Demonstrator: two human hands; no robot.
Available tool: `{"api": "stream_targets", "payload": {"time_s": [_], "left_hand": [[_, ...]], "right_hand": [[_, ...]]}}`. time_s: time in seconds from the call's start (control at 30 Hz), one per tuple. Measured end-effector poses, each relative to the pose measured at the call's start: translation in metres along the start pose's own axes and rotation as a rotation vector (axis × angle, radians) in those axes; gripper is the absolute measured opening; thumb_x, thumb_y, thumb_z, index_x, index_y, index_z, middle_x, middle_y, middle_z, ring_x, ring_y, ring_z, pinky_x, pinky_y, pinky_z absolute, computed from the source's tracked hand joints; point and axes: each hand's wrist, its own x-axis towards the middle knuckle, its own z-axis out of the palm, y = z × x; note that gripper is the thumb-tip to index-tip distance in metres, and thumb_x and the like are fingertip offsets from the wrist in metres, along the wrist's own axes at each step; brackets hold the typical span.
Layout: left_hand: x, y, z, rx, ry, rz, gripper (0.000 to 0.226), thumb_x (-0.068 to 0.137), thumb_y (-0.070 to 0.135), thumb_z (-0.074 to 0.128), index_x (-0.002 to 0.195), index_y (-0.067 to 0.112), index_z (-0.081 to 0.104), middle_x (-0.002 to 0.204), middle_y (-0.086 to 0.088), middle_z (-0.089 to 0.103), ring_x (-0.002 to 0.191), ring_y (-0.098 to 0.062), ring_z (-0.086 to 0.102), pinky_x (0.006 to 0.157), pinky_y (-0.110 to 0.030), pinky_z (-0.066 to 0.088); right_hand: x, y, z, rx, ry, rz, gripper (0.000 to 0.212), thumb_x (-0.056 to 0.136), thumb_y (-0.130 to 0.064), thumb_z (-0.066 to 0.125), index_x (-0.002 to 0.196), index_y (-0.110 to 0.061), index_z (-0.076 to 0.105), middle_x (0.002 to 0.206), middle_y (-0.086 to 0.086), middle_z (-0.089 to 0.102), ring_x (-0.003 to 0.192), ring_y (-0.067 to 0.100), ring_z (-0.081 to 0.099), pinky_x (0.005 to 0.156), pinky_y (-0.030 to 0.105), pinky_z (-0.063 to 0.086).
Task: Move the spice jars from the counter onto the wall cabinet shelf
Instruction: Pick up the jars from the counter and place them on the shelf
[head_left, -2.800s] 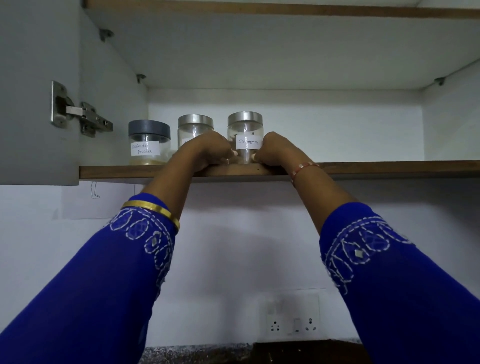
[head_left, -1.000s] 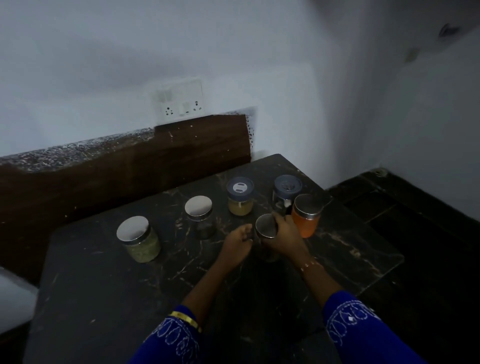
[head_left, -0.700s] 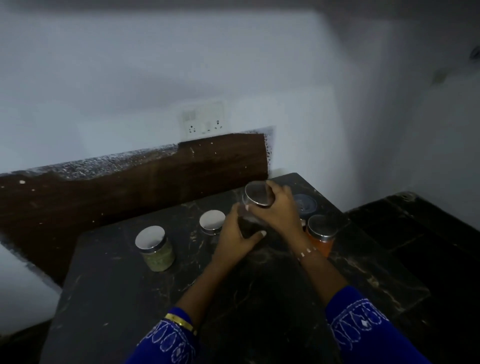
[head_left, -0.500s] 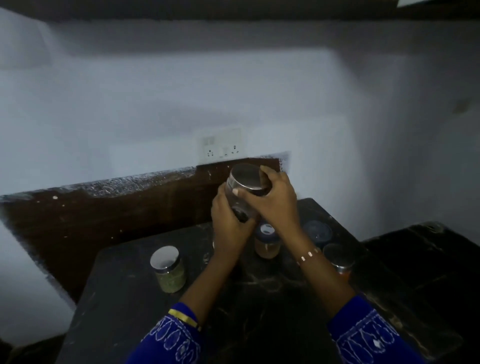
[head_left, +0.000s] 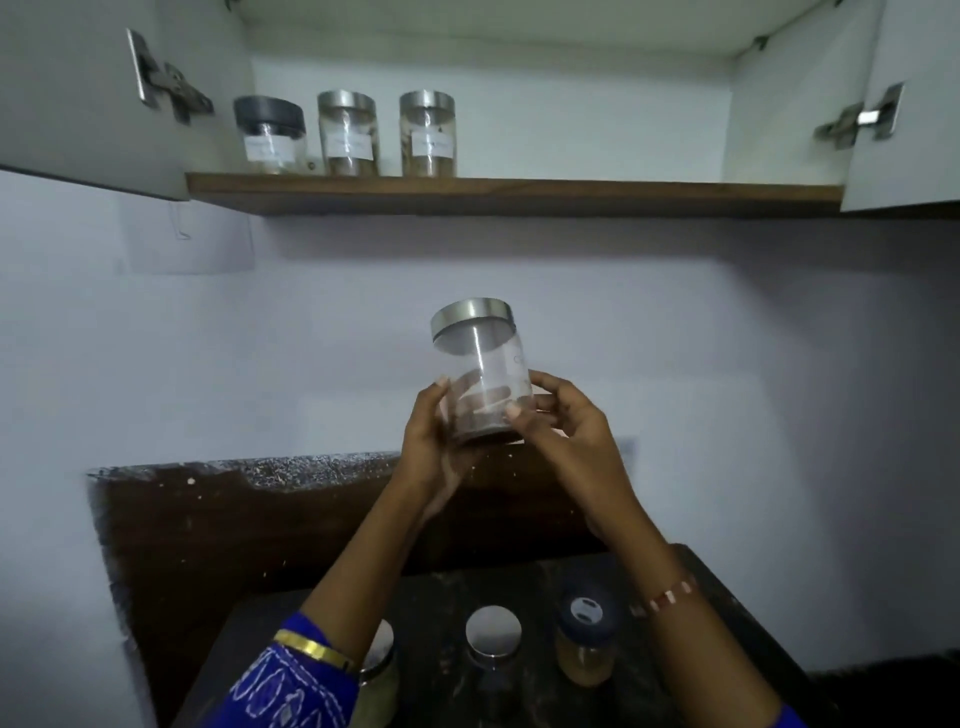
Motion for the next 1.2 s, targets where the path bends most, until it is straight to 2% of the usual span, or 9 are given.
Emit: {"api": "stream_targets", "payload": {"time_s": [0.07, 0.3, 0.43, 0.57, 0.7, 0.9, 1.0, 1.1, 1.2], "left_hand": [[0.004, 0.005, 0.000, -0.004, 0.029, 0.016, 0.054, 0.089, 0.050, 0.033, 0.115, 0.008, 0.058, 0.093, -0.009, 0.071, 0.085, -0.023, 0.066, 0.069, -0.030, 0.057], [0.011, 0.015, -0.001, 0.350, 0.223, 0.181, 0.049, 0.096, 0.048, 0.026, 0.116, 0.015, 0.056, 0.099, -0.011, 0.068, 0.084, -0.016, 0.069, 0.068, -0.022, 0.057], [0.003, 0.016, 0.005, 0.317, 0.131, 0.160, 0.078, 0.076, 0.069, 0.030, 0.128, 0.015, 0.051, 0.117, -0.016, 0.065, 0.106, -0.032, 0.064, 0.091, -0.045, 0.053], [0.012, 0.035, -0.003, 0.327, 0.165, 0.198, 0.078, 0.074, 0.069, 0.026, 0.123, 0.015, 0.054, 0.116, -0.017, 0.065, 0.106, -0.031, 0.064, 0.095, -0.049, 0.050], [0.018, 0.039, 0.000, 0.388, 0.141, 0.214, 0.055, 0.092, 0.056, 0.018, 0.113, 0.023, 0.056, 0.113, -0.013, 0.067, 0.102, -0.027, 0.066, 0.090, -0.039, 0.054], [0.042, 0.057, 0.004, 0.529, 0.171, 0.295, 0.047, 0.094, 0.053, 0.024, 0.121, 0.024, 0.049, 0.118, -0.009, 0.061, 0.102, -0.024, 0.064, 0.087, -0.038, 0.056], [0.060, 0.075, 0.015, 0.553, 0.197, 0.330, 0.043, 0.092, 0.056, 0.030, 0.115, 0.023, 0.048, 0.112, -0.008, 0.059, 0.098, -0.025, 0.063, 0.085, -0.041, 0.056], [0.079, 0.100, 0.033, 0.553, 0.213, 0.401, 0.037, 0.093, 0.051, 0.035, 0.107, 0.021, 0.051, 0.093, 0.003, 0.060, 0.083, -0.012, 0.063, 0.066, -0.023, 0.056], [0.106, 0.127, 0.049, 0.594, 0.183, 0.465, 0.040, 0.092, 0.048, 0.043, 0.111, 0.014, 0.054, 0.102, 0.000, 0.064, 0.086, -0.010, 0.064, 0.065, -0.019, 0.055]], "right_hand": [[-0.001, -0.004, 0.014, -0.011, 0.063, -0.054, 0.047, 0.081, -0.026, 0.068, 0.124, -0.024, 0.049, 0.112, -0.002, 0.057, 0.094, 0.002, 0.056, 0.062, 0.001, 0.048], [-0.001, 0.001, 0.046, -0.292, 0.392, -0.359, 0.069, 0.067, -0.045, 0.070, 0.129, -0.020, 0.050, 0.114, -0.006, 0.043, 0.106, 0.008, 0.049, 0.077, -0.003, 0.041], [-0.004, 0.004, 0.056, -0.436, 0.482, -0.514, 0.058, 0.075, -0.044, 0.062, 0.127, -0.017, 0.054, 0.117, 0.012, 0.053, 0.109, 0.007, 0.043, 0.085, 0.008, 0.043], [0.008, -0.005, 0.064, -0.274, 0.379, -0.475, 0.053, 0.079, -0.041, 0.058, 0.128, -0.022, 0.052, 0.121, 0.005, 0.050, 0.111, 0.009, 0.046, 0.086, -0.008, 0.036], [0.016, -0.012, 0.054, -0.118, 0.248, -0.249, 0.070, 0.077, -0.039, 0.067, 0.139, -0.024, 0.037, 0.133, -0.008, 0.045, 0.119, 0.009, 0.048, 0.087, 0.004, 0.040], [0.050, -0.029, 0.042, -0.044, 0.126, -0.141, 0.055, 0.086, -0.025, 0.063, 0.136, -0.020, 0.041, 0.113, -0.009, 0.050, 0.086, -0.006, 0.051, 0.061, -0.008, 0.042], [0.077, -0.048, 0.033, -0.035, 0.123, -0.144, 0.050, 0.087, -0.029, 0.061, 0.133, -0.017, 0.045, 0.111, -0.004, 0.054, 0.091, 0.005, 0.056, 0.066, 0.004, 0.047], [0.109, -0.066, 0.023, 0.006, 0.097, -0.162, 0.045, 0.086, -0.026, 0.062, 0.127, -0.013, 0.050, 0.115, 0.007, 0.061, 0.101, 0.020, 0.062, 0.084, 0.025, 0.052], [0.143, -0.083, 0.013, 0.052, 0.087, -0.236, 0.040, 0.086, -0.017, 0.063, 0.124, -0.010, 0.053, 0.105, 0.006, 0.064, 0.092, 0.017, 0.063, 0.078, 0.024, 0.051]]}}
